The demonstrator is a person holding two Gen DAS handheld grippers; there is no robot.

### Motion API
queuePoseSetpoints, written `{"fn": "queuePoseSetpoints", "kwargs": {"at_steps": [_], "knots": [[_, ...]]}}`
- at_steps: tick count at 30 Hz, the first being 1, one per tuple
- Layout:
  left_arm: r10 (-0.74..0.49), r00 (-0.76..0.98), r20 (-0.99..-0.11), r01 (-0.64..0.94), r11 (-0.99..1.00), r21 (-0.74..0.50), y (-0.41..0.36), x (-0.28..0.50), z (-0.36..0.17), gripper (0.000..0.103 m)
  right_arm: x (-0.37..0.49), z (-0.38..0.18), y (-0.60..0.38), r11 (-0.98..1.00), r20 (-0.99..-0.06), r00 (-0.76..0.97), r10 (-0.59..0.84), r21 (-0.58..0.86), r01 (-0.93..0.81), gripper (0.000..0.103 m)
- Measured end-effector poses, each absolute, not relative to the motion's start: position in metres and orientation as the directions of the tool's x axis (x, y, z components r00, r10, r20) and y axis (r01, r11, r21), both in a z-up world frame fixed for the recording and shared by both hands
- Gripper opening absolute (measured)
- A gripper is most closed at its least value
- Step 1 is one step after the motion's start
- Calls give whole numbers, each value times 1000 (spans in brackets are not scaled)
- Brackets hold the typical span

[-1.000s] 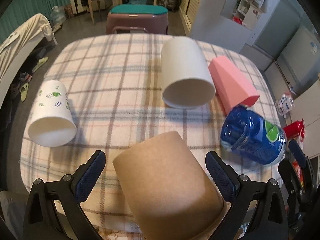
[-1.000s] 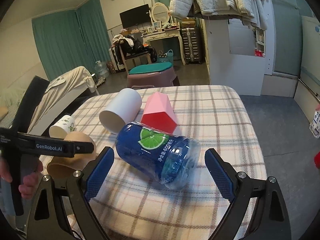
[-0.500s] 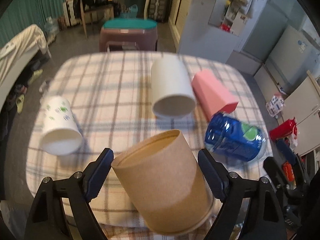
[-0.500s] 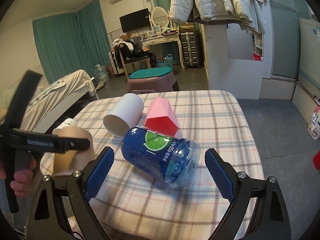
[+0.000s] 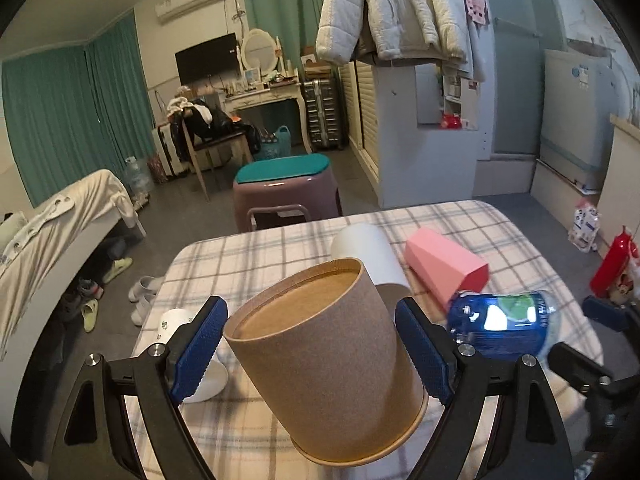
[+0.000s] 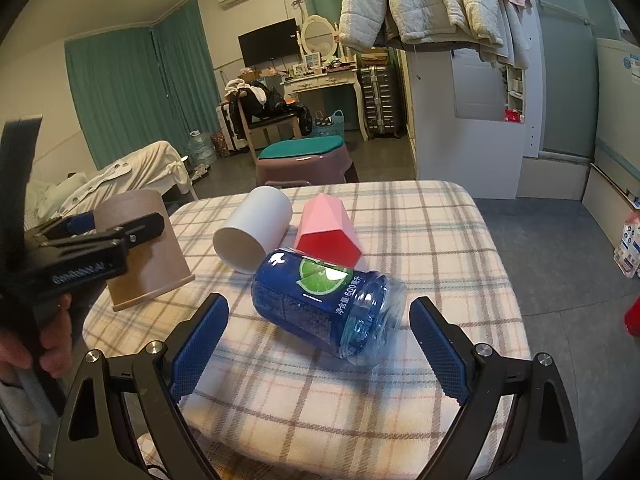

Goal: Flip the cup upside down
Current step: 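Rotate the held brown cup upright with the right gripper, open end up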

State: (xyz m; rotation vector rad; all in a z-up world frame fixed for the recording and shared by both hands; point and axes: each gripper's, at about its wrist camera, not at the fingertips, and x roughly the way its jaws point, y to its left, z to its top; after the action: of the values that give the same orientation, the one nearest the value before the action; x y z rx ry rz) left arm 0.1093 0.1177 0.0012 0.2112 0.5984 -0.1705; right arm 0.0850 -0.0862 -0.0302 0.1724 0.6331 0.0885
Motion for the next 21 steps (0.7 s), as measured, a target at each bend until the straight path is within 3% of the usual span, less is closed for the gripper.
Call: {"fn": "queuePoseSetpoints", "kwargs": {"at_steps": [6, 21], "knots": [[-99, 847, -523, 220, 960, 175, 113, 117, -16, 88, 86, -33, -88, 983, -594, 795, 125, 180, -20, 92], [-123, 832, -540, 260, 948, 186, 105, 131, -41, 88, 99, -43, -91, 983, -625, 772, 120, 181, -6, 92]]}}
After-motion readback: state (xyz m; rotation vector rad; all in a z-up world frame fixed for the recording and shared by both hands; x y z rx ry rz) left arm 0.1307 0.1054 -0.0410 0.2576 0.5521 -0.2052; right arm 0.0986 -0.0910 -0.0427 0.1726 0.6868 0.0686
